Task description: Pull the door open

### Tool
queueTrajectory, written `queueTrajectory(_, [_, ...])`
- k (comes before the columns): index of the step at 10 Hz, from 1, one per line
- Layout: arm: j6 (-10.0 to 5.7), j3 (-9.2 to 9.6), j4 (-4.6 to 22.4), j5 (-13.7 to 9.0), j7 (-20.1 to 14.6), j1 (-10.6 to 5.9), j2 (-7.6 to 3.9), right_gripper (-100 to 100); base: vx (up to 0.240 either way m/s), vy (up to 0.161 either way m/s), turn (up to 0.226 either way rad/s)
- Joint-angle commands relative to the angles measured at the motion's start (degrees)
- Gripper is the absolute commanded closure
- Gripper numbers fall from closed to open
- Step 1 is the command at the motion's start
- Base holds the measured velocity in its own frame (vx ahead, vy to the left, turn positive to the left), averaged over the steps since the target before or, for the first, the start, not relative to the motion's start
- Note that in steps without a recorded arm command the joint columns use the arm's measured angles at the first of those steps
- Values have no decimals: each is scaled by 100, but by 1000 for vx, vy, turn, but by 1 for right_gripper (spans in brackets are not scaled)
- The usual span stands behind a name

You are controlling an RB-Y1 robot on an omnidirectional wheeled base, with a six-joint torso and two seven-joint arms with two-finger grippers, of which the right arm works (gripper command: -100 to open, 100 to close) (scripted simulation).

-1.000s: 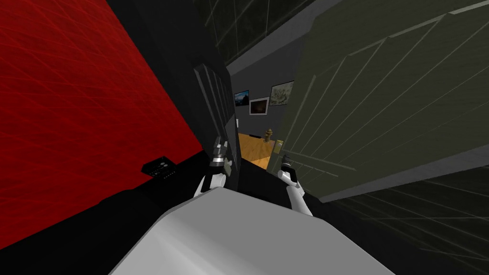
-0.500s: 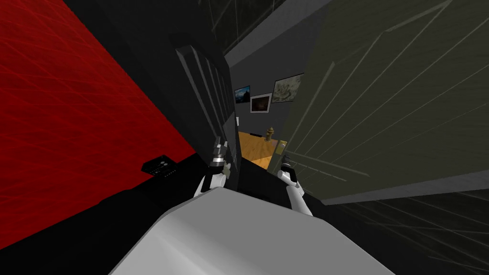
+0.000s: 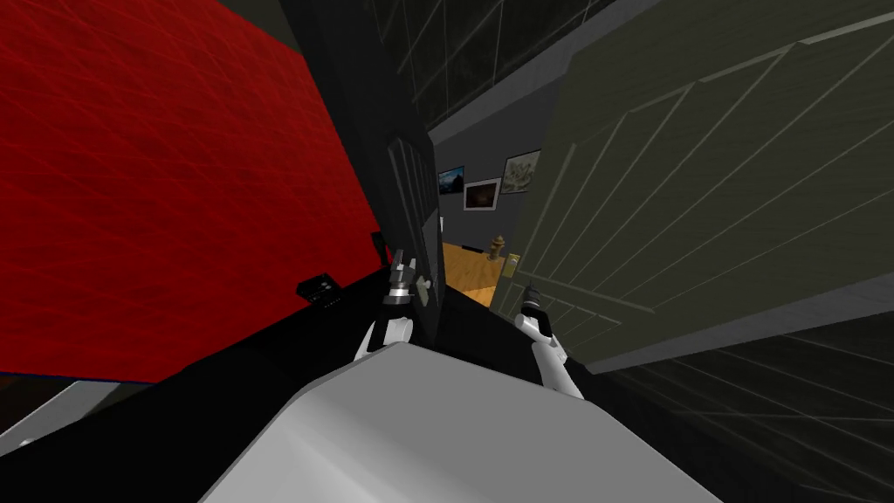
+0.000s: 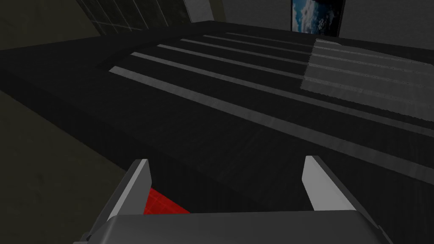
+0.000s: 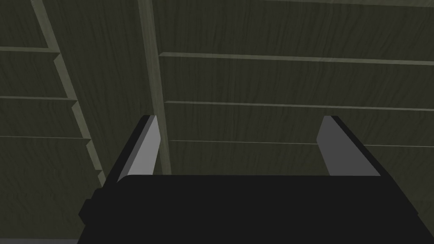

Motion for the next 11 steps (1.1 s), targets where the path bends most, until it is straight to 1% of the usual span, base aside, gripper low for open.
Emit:
queueTrajectory(1, [-9,-170,124,29,-78,-32,-192,-100,-160,-48,189])
queueTrajectory(2, [-20,-202,160,35,-94,-39,-229,-100,-84,-33,135])
queueTrajectory(4, [-89,-399,388,70,-199,-85,-452,-100,-23,-11,169])
queueTrajectory(5, [-102,-434,430,77,-217,-93,-490,-100,2,-4,119])
queueTrajectory(6, [-127,-506,512,90,-255,-110,-566,-100,11,1,128])
queueTrajectory(7, [-127,-506,512,90,-255,-110,-566,-100,11,0,49])
queueTrajectory(8, [-166,-615,639,109,-313,-135,-681,-100,15,3,134])
queueTrajectory(9, [-206,-729,771,130,-373,-162,-797,-100,29,4,240])
queueTrajectory(10, [-233,-805,859,144,-413,-179,-874,-100,42,-2,191])
queueTrajectory(11, [-274,-923,995,165,-475,-206,-988,-100,66,2,178])
